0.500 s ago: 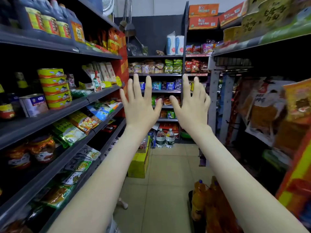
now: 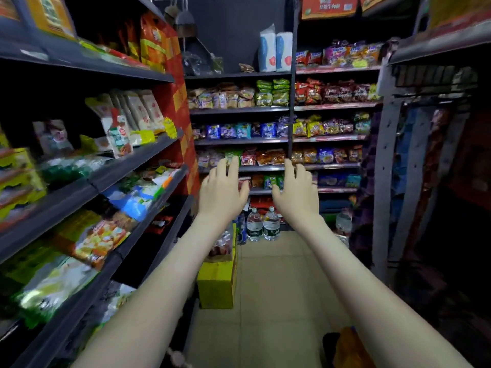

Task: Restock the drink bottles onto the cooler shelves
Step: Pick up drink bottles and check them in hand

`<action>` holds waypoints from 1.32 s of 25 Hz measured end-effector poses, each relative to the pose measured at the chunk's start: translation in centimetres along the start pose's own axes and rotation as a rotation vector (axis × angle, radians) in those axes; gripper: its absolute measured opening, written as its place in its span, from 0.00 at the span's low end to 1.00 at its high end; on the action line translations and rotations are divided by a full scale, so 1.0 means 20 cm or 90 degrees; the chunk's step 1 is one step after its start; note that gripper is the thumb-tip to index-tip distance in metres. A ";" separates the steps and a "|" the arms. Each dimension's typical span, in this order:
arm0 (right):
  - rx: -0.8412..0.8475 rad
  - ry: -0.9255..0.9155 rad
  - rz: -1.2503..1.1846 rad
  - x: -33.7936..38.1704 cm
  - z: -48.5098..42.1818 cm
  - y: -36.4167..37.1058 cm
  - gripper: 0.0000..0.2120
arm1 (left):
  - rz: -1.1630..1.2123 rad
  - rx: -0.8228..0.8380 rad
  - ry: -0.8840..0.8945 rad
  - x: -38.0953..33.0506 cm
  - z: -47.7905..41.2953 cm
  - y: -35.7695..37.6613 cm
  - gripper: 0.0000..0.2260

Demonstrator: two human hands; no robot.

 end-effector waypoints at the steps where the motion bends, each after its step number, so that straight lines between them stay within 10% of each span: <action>1: 0.001 0.010 0.008 -0.01 -0.11 0.09 0.31 | 0.013 0.009 0.002 0.06 -0.09 0.10 0.26; 23: -0.043 0.158 0.073 -0.92 -3.28 1.93 0.33 | 0.216 0.066 0.169 0.59 -2.68 2.87 0.28; 33: -0.267 0.437 0.251 -2.28 -4.22 1.69 0.34 | 0.478 0.066 0.475 -0.68 -4.02 4.04 0.26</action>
Point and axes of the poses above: each hand's wrist, its own z-axis away from the middle knuckle, its own y-axis out of the palm, x = y × z, the point moved 6 cm from there along -z, towards the middle knuckle, and after that the axes turned 11 degrees about y, right-handed, at the moved point
